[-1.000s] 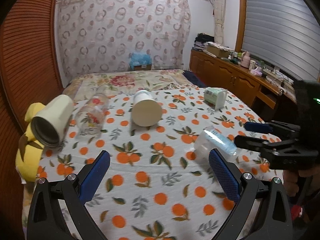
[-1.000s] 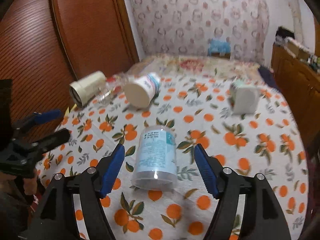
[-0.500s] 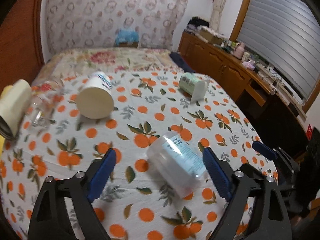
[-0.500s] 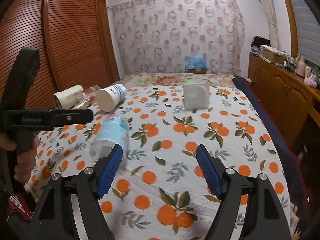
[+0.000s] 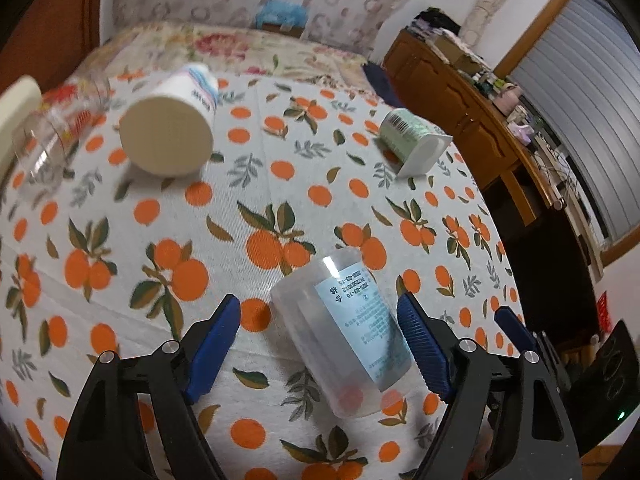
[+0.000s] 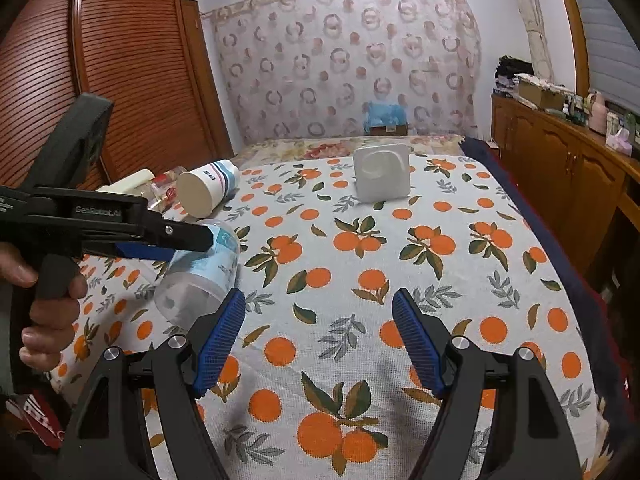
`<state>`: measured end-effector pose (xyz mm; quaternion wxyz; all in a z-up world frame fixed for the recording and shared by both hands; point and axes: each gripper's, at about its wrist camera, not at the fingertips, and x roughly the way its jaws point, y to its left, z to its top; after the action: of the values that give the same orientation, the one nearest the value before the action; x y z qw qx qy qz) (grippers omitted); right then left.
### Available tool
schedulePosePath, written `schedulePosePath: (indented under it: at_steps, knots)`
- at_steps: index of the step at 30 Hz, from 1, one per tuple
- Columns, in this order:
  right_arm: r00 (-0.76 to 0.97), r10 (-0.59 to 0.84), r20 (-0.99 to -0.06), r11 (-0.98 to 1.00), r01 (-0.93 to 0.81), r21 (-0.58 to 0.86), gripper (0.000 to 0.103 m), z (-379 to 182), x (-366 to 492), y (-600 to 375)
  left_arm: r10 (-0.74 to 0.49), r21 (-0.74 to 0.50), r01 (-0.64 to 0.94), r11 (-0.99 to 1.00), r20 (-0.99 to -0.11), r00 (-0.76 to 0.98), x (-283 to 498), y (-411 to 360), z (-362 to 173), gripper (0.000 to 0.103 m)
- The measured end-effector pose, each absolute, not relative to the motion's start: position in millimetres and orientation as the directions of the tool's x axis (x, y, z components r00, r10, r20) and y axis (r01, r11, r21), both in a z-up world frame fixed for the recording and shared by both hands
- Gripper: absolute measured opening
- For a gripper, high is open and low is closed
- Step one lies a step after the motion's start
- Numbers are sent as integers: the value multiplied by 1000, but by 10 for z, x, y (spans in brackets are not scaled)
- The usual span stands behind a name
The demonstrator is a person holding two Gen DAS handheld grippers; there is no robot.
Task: Flip cup upside down
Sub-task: 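Lift the clear cup with the right gripper while the left gripper grasps it, then rotate the clear cup with the left gripper, rim toward the bed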
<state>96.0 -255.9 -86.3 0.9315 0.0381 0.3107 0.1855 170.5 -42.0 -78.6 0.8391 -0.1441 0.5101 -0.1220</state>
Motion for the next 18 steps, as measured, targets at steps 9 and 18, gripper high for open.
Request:
schedulePosePath:
  at_steps: [9,18]
  knots:
    - [727,388,-567,921,-324,215,78,-896,996,-2603,-440,-482,-20,876,-816,375,1829,-346,-958,70]
    - [720,381,-580,922,-338,186,78,-912,975,-2529,-406,-439,15,898,-818,407,1884,-362,-866,58]
